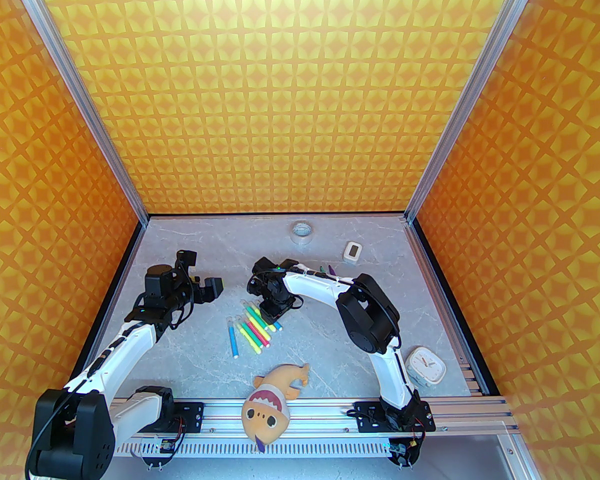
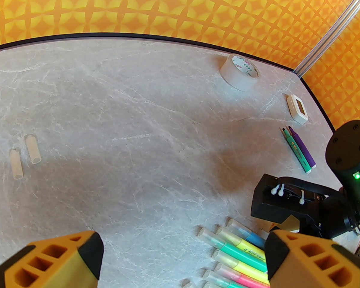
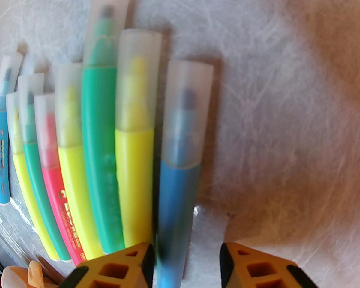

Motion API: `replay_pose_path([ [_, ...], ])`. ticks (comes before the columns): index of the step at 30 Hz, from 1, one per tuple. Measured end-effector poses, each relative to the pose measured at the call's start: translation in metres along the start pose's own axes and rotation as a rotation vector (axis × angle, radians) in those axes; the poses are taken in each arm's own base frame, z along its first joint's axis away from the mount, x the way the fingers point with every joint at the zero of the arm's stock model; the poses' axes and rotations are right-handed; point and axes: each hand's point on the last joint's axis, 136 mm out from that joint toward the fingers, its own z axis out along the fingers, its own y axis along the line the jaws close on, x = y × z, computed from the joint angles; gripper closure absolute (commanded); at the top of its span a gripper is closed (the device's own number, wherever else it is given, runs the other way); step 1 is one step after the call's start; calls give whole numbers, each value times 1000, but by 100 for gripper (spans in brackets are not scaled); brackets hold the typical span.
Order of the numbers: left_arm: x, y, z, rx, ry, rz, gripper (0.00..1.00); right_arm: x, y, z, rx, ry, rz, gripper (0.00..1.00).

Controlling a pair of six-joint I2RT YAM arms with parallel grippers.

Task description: Open the pen caps

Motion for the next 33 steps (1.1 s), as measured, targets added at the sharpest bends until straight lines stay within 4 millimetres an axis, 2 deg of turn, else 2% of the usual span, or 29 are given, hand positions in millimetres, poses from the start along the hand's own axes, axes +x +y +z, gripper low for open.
replay_pose_path([
  [16, -7, -5, -6, 7, -29, 18, 7, -5, -11, 8, 137, 66, -3, 67],
  [24, -7, -5, -6, 7, -28, 21, 7, -6, -10, 10, 179, 95, 2, 71],
  [28, -7, -5, -6, 7, -28, 22, 7, -6, -8, 10, 183, 99, 11, 80],
  [33, -7, -5, -6, 7, -28, 24, 7, -6, -9, 9, 194, 101, 17, 85],
])
